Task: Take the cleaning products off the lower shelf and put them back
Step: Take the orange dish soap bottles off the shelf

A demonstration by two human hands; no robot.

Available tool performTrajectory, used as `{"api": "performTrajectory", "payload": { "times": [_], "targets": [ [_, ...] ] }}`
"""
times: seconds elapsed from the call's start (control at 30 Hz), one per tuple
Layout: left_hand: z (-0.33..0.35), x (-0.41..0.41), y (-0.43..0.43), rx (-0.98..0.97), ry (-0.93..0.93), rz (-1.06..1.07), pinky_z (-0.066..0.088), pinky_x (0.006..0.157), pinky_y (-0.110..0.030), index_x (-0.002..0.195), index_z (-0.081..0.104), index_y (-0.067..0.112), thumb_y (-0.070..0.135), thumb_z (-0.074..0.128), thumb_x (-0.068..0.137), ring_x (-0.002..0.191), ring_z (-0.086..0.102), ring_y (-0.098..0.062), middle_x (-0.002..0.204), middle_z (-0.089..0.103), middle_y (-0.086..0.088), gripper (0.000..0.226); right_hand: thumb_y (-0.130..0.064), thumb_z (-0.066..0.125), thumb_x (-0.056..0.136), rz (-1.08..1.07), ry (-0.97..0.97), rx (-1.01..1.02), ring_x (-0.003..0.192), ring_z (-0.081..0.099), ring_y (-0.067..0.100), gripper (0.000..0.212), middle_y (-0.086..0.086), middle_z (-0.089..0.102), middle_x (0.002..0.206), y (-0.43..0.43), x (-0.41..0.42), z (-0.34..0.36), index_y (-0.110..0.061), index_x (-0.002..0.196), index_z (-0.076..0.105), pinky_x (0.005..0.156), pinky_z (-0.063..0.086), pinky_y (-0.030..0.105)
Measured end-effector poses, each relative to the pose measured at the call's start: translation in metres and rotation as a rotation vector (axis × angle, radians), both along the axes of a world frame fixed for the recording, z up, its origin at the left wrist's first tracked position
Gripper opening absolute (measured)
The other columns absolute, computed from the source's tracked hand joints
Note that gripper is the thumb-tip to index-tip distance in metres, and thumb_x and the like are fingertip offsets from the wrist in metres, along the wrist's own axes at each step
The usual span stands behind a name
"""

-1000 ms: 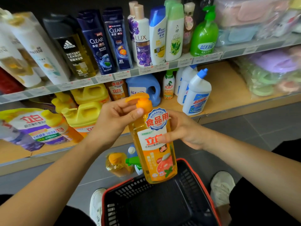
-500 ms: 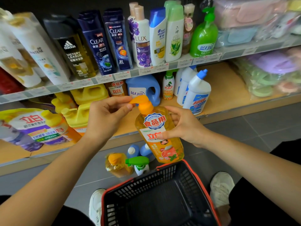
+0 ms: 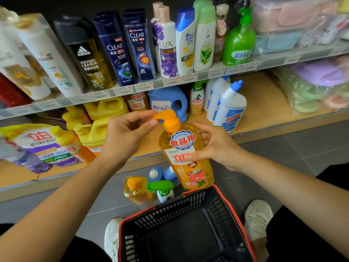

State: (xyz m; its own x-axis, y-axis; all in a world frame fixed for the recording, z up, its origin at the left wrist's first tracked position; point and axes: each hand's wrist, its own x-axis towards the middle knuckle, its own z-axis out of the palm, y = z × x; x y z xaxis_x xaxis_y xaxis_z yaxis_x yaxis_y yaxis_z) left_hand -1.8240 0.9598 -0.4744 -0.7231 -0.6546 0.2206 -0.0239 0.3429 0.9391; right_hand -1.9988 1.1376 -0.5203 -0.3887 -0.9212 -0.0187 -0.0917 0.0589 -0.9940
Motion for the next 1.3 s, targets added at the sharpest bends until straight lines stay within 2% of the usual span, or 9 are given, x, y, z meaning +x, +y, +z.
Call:
{"api": "performTrajectory", "payload": {
  "times": [0.13,0.43,0.57,0.7,0.8,0.87,1.0,1.13,1.3],
  "targets": [
    [0.0,-0.001,-0.001,0.086,0.059,0.009,0.059,0.081,-0.027,0.1,0.077,0.027,0.029,0.075,0.079,0.084,0.07,-0.014,0.091,0.079,-0.002,0.022,-0.009,0.093,0.063,0.004,0.002,0.006,0.104,0.071,0.012,0.072,-0.007,0.075,0.111,0.0,-0.002,0.0,-0.032,0.124,0.063,0.08,0.06,0.027],
    [-0.007,0.0,-0.004,0.035,0.074,0.131,0.061,0.073,-0.023,0.09,0.077,0.015,0.021,0.083,0.075,0.074,0.073,-0.013,0.081,0.078,0.0,0.017,-0.006,0.092,0.063,-0.022,-0.021,0.001,0.101,0.072,0.013,0.076,-0.005,0.076,0.109,-0.001,-0.001,0.0,-0.02,0.131,0.061,0.078,0.059,0.027],
    [-0.025,-0.002,-0.001,0.103,-0.026,0.098,0.057,0.062,-0.017,0.091,0.075,0.018,0.02,0.071,0.091,0.068,0.073,-0.008,0.077,0.078,0.006,0.004,-0.004,0.091,0.064,-0.055,-0.072,-0.026,0.099,0.073,0.013,0.066,-0.004,0.077,0.106,-0.001,-0.003,0.004,-0.032,0.118,0.066,0.074,0.059,0.024],
    [-0.041,-0.003,0.005,0.184,-0.154,-0.033,0.058,0.069,-0.022,0.099,0.074,0.022,0.014,0.062,0.098,0.085,0.075,-0.014,0.089,0.079,0.004,0.015,-0.003,0.089,0.065,-0.104,-0.121,-0.049,0.099,0.072,0.014,0.06,-0.001,0.077,0.105,-0.001,-0.005,0.009,-0.026,0.116,0.067,0.076,0.058,0.025],
    [-0.052,-0.003,0.012,0.278,-0.25,-0.169,0.057,0.081,-0.027,0.111,0.073,0.017,0.012,0.065,0.095,0.103,0.072,-0.018,0.105,0.078,0.0,0.018,-0.001,0.087,0.066,-0.149,-0.173,-0.069,0.098,0.073,0.017,0.059,0.003,0.077,0.105,-0.001,-0.007,0.013,-0.016,0.119,0.067,0.075,0.058,0.026],
    [-0.058,-0.003,0.02,0.331,-0.291,-0.283,0.056,0.088,-0.025,0.123,0.067,0.012,0.014,0.072,0.088,0.113,0.068,-0.018,0.116,0.075,-0.002,0.035,-0.003,0.086,0.064,-0.168,-0.222,-0.09,0.1,0.073,0.02,0.059,0.005,0.077,0.106,-0.001,-0.008,0.017,-0.013,0.119,0.067,0.076,0.059,0.029],
    [-0.071,-0.007,0.036,0.38,-0.341,-0.417,0.055,0.088,-0.023,0.127,0.062,0.015,0.016,0.084,0.075,0.112,0.07,-0.013,0.119,0.074,0.003,0.057,-0.012,0.084,0.063,-0.185,-0.344,-0.112,0.107,0.071,0.025,0.063,0.008,0.074,0.114,-0.001,-0.012,0.021,-0.011,0.122,0.065,0.086,0.059,0.039],
    [-0.08,-0.011,0.039,0.492,-0.231,-0.395,0.059,0.088,-0.034,0.126,0.062,0.006,0.016,0.087,0.071,0.11,0.071,-0.027,0.12,0.074,-0.008,0.061,-0.016,0.08,0.071,-0.202,-0.453,-0.112,0.108,0.07,0.027,0.059,0.007,0.073,0.118,0.002,-0.017,0.025,-0.01,0.127,0.062,0.084,0.058,0.042],
    [-0.074,-0.013,0.036,0.514,-0.075,-0.202,0.06,0.078,-0.038,0.114,0.065,0.008,0.022,0.093,0.058,0.1,0.073,-0.035,0.11,0.075,-0.013,0.064,-0.032,0.074,0.084,-0.236,-0.311,0.001,0.108,0.071,0.022,0.043,0.0,0.074,0.116,0.007,-0.027,0.026,-0.018,0.123,0.065,0.091,0.056,0.049]
  ]
}}
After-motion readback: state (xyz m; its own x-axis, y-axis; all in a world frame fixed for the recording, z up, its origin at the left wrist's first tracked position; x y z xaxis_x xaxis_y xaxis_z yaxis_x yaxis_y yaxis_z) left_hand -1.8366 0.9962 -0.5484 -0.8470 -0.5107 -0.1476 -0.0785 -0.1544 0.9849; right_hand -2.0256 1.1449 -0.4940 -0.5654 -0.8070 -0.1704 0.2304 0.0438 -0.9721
